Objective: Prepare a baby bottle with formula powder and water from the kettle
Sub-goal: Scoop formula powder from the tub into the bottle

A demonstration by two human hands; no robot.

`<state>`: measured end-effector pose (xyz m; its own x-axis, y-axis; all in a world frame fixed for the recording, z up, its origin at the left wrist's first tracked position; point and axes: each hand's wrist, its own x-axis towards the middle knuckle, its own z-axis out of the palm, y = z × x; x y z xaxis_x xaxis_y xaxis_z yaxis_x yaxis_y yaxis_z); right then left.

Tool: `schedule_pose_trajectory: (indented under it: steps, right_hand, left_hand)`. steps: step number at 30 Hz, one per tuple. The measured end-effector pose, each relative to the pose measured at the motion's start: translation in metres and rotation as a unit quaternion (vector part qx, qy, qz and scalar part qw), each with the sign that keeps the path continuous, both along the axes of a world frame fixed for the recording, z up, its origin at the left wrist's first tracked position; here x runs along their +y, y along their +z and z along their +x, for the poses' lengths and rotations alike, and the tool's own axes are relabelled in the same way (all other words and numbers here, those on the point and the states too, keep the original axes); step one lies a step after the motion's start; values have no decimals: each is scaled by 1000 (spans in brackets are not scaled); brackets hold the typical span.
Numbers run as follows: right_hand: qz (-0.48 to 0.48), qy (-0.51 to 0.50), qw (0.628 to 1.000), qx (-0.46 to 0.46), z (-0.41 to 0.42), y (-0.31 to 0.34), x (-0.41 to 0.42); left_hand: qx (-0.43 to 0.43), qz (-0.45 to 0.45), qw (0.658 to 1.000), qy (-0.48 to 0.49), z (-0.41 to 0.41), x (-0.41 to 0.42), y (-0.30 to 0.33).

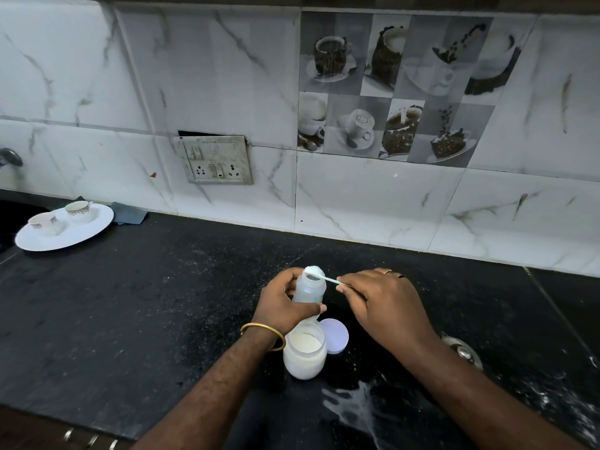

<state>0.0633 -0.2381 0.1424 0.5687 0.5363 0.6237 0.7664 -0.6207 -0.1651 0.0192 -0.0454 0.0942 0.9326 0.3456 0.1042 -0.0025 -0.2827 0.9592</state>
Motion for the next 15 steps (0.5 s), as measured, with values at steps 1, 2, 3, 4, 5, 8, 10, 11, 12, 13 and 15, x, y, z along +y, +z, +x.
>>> schedule_pose_trajectory:
  steps: [1,2,3,4,5,8,10,11,12,13,15]
  right_hand:
    - [5,2,1000,4,0,0,-1]
    - [10,2,1000,2,-1,0,-1]
    - [9,0,1000,-1,-1,0,-1]
    - [3,-2,1000,1,0,0,-1]
    - [-3,-2,1000,6,0,0,-1]
    - [3,0,1000,0,-1,-1,-1]
    - [0,-9,1000,1,-2,-1,-1]
    - [-3,-10,1000,8,-2,-1,0]
    - [-1,-9,1000,13,-3,0,0]
    - [2,-8,1000,12,-2,0,0]
    - [-3,-13,1000,9,-3,0,0]
  left_hand:
    - [2,1,1000,-1,0,0,0]
    - [2,2,1000,-3,0,0,-1]
    - [2,3,1000,-4,0,1,-1]
    - [3,5,1000,-5,-1,1,-1]
    - [4,7,1000,-5,-1,1,-1]
    - [6,5,1000,-1,-1,0,-3]
    - [5,5,1000,3,-1,-1,-3]
    - [5,7,1000,2,-1,-1,-3]
    - [6,8,1000,2,-1,-1,-4]
    - [6,6,1000,3,-1,-1,-4]
    - [6,1,1000,4,-1,-1,-3]
